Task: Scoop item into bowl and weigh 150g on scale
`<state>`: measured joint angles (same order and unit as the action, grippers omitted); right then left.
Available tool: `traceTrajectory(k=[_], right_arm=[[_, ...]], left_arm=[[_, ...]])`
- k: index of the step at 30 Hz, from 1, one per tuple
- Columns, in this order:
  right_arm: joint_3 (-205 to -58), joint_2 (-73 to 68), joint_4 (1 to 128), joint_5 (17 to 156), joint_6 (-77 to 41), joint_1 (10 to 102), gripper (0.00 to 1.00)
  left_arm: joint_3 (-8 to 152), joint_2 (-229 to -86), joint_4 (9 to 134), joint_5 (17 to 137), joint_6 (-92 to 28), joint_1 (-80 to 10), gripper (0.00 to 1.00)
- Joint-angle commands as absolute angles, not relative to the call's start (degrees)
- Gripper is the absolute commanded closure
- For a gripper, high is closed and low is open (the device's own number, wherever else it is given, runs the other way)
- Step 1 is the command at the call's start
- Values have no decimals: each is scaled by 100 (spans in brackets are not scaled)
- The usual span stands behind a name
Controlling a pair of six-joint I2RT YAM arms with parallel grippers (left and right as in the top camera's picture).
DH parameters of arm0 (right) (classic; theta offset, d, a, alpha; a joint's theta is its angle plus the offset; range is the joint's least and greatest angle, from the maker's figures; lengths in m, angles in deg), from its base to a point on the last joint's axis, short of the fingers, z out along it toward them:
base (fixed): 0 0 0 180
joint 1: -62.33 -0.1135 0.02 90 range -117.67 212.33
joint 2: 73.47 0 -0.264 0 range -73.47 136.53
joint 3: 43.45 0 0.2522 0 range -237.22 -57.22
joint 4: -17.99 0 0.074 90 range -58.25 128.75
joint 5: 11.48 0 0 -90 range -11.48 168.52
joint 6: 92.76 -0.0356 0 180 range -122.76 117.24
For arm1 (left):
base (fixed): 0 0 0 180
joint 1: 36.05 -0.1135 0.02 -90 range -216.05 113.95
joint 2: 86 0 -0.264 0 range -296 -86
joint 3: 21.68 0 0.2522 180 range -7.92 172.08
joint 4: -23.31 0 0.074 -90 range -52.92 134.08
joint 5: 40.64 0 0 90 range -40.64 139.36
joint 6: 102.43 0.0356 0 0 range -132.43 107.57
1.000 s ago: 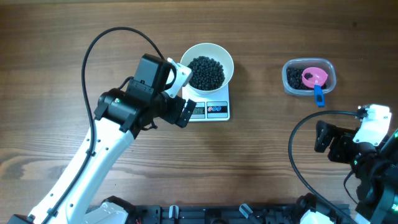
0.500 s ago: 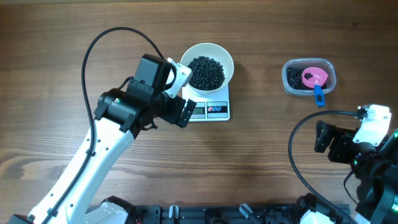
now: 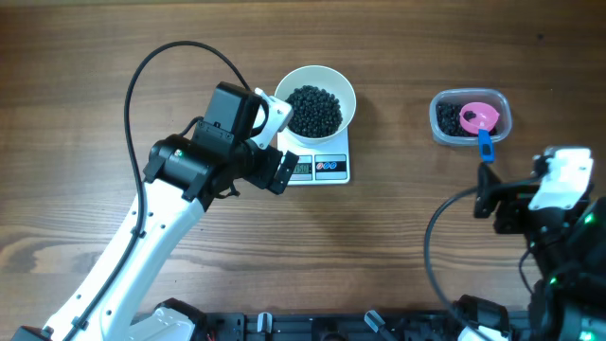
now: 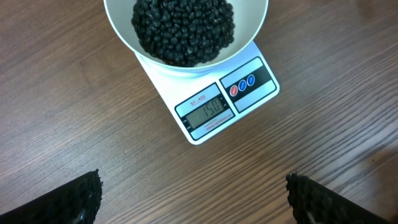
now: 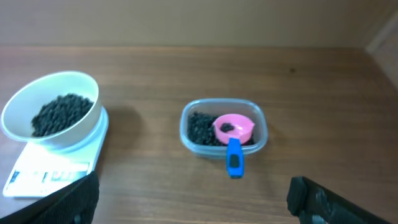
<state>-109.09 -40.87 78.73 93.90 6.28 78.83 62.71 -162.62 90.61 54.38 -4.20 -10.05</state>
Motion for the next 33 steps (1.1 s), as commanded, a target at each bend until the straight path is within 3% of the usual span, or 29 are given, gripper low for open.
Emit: traceTrajectory(k=[1,7,14,33], right_arm=[[-9987,-4655,7071,9011,628,7397,0],[-8461,-5600,5205,9103,610,7325,0],[-7417,-6260,3887,9342,612,7306,0],[-6402,-7130,2750,9527,612,7150,0]], left_arm=[[6225,-16273,9046,5525,-479,-990,0],[6225,-16273,9046,5528,-479,-990,0],[6225,-16273,9046,5525,-477,-990,0],[6225,-16273,9046,5525,-479,-990,0]])
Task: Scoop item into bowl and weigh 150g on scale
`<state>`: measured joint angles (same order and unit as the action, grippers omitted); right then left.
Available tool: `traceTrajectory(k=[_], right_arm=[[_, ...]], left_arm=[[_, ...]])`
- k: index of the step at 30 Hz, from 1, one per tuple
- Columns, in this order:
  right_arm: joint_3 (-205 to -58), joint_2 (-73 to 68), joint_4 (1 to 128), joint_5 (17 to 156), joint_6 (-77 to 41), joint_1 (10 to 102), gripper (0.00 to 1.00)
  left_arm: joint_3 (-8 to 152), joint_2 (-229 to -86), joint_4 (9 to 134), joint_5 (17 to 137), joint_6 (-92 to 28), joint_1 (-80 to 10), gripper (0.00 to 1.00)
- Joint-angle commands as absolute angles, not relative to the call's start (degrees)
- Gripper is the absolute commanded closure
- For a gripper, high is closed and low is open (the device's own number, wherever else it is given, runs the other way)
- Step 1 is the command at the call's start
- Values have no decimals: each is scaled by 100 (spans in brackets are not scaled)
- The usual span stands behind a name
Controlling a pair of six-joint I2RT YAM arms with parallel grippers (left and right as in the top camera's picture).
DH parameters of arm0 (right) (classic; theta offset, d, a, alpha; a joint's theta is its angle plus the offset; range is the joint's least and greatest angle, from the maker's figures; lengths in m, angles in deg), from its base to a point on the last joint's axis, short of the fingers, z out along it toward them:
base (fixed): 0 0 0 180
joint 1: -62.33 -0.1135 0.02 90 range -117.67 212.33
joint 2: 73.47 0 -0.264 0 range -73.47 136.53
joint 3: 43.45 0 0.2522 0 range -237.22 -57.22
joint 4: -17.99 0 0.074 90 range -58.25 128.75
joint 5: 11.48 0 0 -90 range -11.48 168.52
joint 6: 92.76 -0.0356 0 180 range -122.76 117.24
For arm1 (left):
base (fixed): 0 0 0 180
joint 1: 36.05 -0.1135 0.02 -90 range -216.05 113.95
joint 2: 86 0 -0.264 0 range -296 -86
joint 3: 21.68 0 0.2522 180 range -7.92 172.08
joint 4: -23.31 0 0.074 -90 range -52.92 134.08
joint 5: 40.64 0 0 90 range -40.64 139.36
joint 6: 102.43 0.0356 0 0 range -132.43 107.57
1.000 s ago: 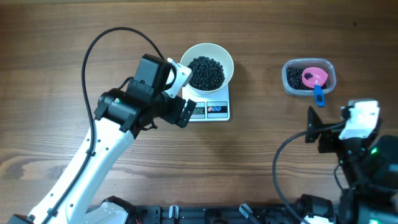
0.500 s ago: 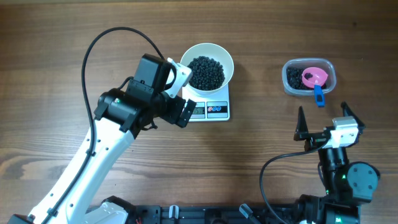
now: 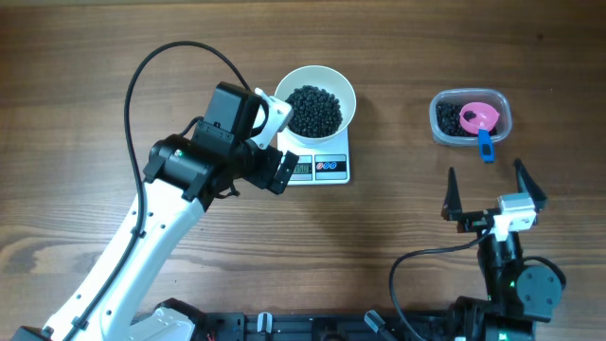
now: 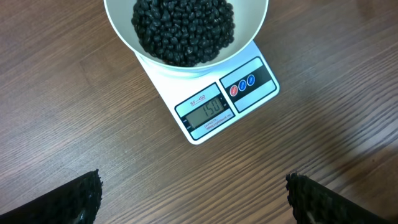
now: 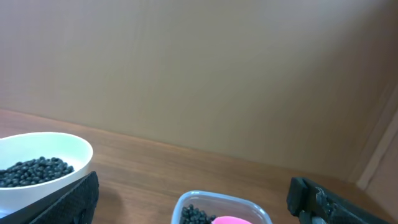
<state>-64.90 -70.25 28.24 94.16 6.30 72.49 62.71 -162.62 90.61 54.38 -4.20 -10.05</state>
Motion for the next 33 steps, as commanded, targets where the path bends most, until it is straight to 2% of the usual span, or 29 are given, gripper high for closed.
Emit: traceTrajectory(k=[1,8,14,19,26,33], right_arm=[[-6398,-7130,2752,9501,615,7107,0],[-6223,-7331,2656,9289,619,6925,0],[-5738,-7331,1880,9250,604,6925,0],[-5751,-7331,2084,9250,584,6925,0],[-5751,-7331,3080,9228,536,6925,0],[-5751,-7331,3080,9184,473,6925,0]], left_arm=[[6225,-16273,9046,5528,-479,-990,0],[6225,-16273,9046,5525,-477,-990,0],[6225,-16273,9046,5525,-479,-990,0],[6225,-16273,9046,5525,-479,-990,0],[6225,-16273,9046,5525,-479,-990,0],[6225,-16273,9046,5528,-479,-990,0]])
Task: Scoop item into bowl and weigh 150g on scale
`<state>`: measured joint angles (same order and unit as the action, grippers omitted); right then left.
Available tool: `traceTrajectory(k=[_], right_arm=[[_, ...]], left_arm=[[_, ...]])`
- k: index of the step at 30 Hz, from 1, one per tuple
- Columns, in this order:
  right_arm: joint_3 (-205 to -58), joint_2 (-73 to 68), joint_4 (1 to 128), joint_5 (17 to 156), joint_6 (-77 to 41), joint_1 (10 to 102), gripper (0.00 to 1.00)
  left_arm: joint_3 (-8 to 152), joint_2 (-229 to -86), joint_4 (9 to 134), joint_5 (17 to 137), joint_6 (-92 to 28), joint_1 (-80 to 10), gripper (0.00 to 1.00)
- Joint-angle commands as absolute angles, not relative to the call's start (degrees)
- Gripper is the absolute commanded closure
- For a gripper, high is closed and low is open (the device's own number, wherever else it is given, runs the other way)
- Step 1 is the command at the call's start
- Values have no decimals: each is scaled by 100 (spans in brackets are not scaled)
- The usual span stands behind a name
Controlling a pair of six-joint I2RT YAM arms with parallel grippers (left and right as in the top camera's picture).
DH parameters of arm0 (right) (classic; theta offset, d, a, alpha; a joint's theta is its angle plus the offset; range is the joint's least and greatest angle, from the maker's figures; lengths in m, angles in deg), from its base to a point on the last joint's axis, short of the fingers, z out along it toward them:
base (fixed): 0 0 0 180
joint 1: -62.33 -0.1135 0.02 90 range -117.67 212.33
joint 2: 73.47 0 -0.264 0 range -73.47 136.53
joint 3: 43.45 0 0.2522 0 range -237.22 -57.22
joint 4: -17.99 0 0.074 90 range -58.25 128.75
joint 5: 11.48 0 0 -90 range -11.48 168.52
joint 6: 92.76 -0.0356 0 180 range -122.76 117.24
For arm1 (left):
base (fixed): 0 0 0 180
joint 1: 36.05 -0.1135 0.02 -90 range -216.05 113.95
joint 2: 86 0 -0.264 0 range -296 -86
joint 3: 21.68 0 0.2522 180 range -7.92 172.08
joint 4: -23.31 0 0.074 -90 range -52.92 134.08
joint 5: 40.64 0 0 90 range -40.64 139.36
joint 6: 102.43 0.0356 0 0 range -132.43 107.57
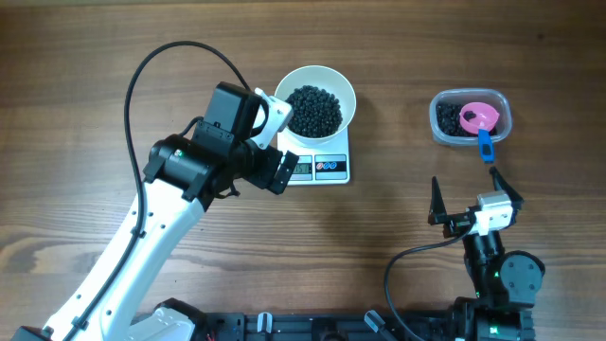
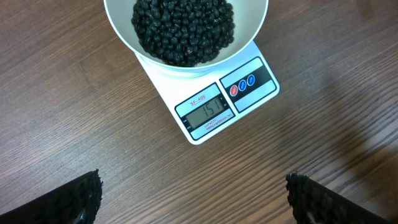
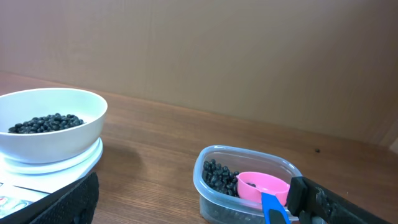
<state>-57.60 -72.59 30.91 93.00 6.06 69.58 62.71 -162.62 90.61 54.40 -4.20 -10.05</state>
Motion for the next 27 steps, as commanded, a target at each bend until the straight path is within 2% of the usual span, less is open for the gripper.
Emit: traceTrajectory(k=[1,5,9,27], right_arm=[[-5751,-7329,3080,9186,475,6925,1],[-5751,-7329,3082,9202,368,6925,0],[-5751,-7329,3106,9007,-325,6927,0],[-5753,-7326,3106,9014,348,6925,0]], left_arm=[[6225,-16273,9046,5525,-479,-990,0],[6225,-16273,9046,5525,-477,-990,0],[6225,-16273,9046,5525,-479,-990,0],[6225,-16273,9046,5525,-479,-990,0]])
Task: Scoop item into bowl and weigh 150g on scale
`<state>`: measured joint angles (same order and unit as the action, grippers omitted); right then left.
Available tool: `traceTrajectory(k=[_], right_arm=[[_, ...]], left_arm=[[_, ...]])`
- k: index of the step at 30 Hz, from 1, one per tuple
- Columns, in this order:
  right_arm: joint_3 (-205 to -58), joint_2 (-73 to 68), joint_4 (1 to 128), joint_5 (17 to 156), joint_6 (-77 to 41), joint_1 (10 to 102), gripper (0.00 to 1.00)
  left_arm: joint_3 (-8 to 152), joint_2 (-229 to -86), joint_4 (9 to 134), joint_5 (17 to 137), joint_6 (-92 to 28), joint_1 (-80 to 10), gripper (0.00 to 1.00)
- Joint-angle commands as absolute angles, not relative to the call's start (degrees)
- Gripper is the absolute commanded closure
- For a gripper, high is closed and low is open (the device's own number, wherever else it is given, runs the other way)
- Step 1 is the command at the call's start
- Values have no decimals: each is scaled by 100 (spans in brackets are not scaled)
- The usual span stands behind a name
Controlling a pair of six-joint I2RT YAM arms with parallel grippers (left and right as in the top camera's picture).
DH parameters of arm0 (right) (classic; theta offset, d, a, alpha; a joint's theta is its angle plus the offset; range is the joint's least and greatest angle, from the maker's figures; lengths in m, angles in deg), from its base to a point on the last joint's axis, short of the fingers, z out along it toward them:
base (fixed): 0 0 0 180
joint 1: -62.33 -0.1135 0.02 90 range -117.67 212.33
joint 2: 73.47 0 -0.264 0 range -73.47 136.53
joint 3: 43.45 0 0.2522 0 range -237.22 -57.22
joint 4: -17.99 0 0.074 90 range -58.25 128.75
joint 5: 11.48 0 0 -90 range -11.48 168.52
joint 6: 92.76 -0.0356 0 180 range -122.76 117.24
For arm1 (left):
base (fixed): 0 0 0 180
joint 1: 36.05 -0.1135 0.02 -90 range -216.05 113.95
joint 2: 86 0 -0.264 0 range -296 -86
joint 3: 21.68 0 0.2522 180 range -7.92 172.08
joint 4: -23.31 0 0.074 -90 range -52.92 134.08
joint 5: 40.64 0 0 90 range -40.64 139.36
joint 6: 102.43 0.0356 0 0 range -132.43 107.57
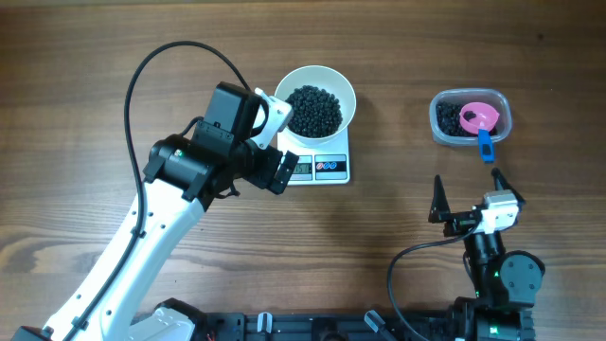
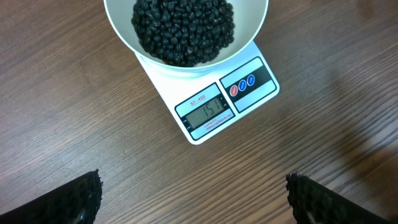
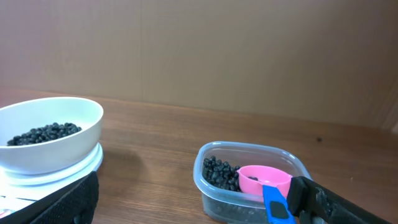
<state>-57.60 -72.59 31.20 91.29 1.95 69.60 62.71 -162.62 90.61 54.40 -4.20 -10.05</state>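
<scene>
A white bowl (image 1: 281, 98) full of black beans sits on the white scale (image 1: 331, 169). In the left wrist view the scale's display (image 2: 208, 109) reads 151 below the bowl (image 2: 119, 28). My left gripper (image 2: 193, 199) hangs open above the table in front of the scale, holding nothing. A clear container (image 1: 435, 118) of beans holds a pink scoop (image 1: 478, 116) with a blue handle (image 1: 485, 145). My right gripper (image 1: 470, 194) stands open in front of the container (image 3: 208, 155), apart from the scoop (image 3: 264, 179).
The left arm (image 1: 180, 189) stretches from the front left up to the scale, its black cable arching over the table's left half. The right arm's base (image 1: 502, 275) sits at the front right. A tan wall (image 3: 199, 50) backs the table.
The right gripper shifted very slightly, so the bowl and container sit a touch differently in its view. The left gripper held still and the scale still reads 151.
First the right gripper stood at the right edge, looking down on the container, with the scale at 150. Then it was in front of the container, tilted up at the wall. Later it faced the container lower down and the scale read 151, as now.
</scene>
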Motion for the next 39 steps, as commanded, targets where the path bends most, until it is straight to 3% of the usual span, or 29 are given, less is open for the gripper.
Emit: traceTrajectory(k=[1,39], right_arm=[[-5753,-7326,3106,9014,344,6925,0],[-5753,-6891,3098,9014,341,6925,0]], left_arm=[[6225,-16273,9046,5525,-479,-990,0],[6225,-16273,9046,5525,-479,-990,0]])
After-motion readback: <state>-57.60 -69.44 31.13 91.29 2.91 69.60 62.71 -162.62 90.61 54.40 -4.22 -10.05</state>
